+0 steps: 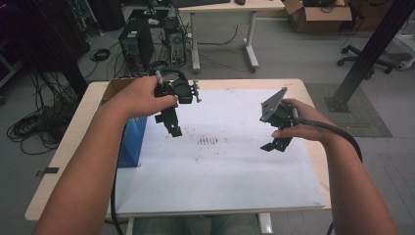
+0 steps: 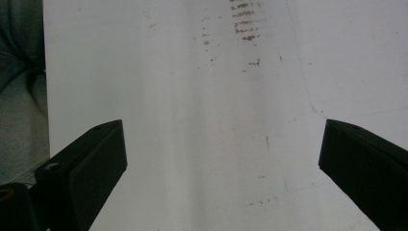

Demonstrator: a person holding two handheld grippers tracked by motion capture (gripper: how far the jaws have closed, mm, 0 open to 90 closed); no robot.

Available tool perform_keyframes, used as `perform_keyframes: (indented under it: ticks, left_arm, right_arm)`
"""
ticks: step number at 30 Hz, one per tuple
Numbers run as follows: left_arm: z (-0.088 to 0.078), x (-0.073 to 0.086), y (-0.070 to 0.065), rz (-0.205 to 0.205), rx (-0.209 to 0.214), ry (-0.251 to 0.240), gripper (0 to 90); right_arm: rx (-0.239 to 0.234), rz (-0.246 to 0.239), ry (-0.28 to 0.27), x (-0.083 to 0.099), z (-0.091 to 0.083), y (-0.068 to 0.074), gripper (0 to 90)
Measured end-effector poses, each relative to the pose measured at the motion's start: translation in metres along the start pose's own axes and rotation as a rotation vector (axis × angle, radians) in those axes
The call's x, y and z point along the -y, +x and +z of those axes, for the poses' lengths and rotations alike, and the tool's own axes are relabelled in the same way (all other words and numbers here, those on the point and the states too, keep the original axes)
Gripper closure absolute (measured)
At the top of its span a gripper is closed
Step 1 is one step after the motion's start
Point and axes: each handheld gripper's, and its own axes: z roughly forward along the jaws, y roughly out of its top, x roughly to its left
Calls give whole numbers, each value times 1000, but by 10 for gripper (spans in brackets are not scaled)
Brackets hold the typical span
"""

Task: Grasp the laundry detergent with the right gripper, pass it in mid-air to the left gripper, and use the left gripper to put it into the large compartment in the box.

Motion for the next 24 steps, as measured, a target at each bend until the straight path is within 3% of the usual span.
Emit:
perform_keyframes:
  ticks: [13,24]
  left_arm:
    - [-1,10,8,-17,-7,-6,45]
    - [-1,11,8,-20,-2,0,44]
  right_arm:
    - [-25,13,33,-2,6,-5,31]
    - [-33,0,65,-5,9,-7,32]
